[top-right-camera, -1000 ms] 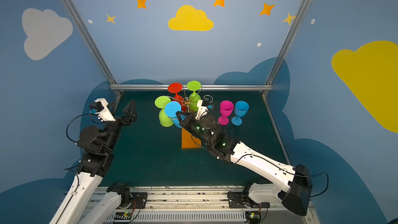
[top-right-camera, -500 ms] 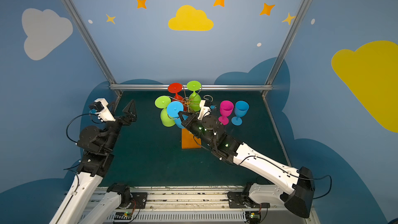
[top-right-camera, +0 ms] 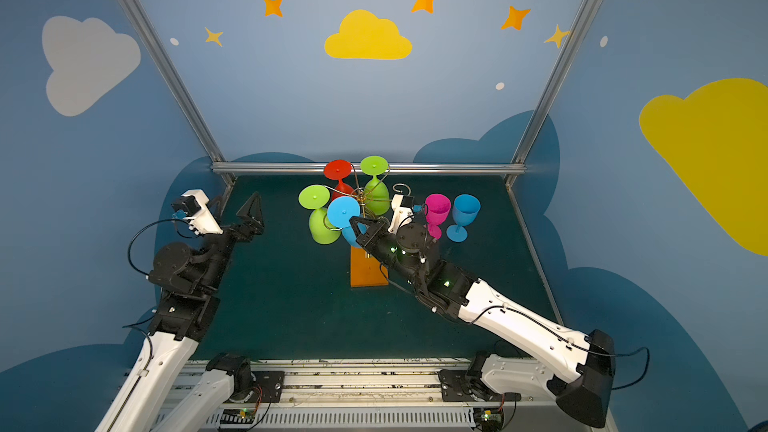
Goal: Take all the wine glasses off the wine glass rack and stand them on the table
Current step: 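Pull the blue glass off the rack hook with the right gripper, then carry the blue glass away from the rack while the left arm rises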
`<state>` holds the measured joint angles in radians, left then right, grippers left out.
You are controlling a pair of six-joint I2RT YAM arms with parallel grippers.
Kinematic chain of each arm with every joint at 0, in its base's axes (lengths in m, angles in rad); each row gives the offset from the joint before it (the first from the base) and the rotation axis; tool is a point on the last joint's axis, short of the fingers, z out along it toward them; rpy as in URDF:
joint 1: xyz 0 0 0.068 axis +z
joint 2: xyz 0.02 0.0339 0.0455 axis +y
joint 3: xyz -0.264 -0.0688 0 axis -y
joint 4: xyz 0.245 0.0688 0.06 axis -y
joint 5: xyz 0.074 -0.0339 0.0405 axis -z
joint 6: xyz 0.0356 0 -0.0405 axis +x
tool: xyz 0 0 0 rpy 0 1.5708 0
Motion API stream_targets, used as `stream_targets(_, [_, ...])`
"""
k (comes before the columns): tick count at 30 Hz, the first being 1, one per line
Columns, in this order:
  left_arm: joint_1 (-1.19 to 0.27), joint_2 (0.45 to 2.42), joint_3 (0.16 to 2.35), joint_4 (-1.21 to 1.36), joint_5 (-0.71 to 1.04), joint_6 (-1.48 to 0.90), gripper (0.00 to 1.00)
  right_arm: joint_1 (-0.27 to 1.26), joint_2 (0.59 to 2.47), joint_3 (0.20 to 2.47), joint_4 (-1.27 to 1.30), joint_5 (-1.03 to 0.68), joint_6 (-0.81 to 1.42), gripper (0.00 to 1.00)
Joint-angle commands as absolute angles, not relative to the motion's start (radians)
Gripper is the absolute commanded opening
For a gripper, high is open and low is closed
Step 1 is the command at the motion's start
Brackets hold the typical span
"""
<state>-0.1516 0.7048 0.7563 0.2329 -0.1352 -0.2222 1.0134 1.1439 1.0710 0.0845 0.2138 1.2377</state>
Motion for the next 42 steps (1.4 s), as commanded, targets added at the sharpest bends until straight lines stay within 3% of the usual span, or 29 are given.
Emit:
stream_targets(1, [-0.154, 0.693, 0.748, 0.245, -0.146, -0.206, 1.0, 1.015, 1.112, 1.062, 0.038, 0.188, 1.252, 0.0])
stream_targets(21, [-0.152, 0.697, 0.752, 0.239, -0.148, -0.212, 1.0, 1.094, 0.968, 0.979, -0.14, 0.223, 1.212, 0.0])
stream_targets(33, [-0.136, 0.715, 0.816, 0.199, -0.144, -0.259, 1.0, 1.089, 0.665, 0.799, -0.307, 0.35, 1.186, 0.0])
stream_targets(42, [-0.099, 0.768, 0.936, 0.057, -0.008, -0.371, 0.99, 1.064, 0.419, 0.709, -0.405, 0.551, 1.096, 0.0])
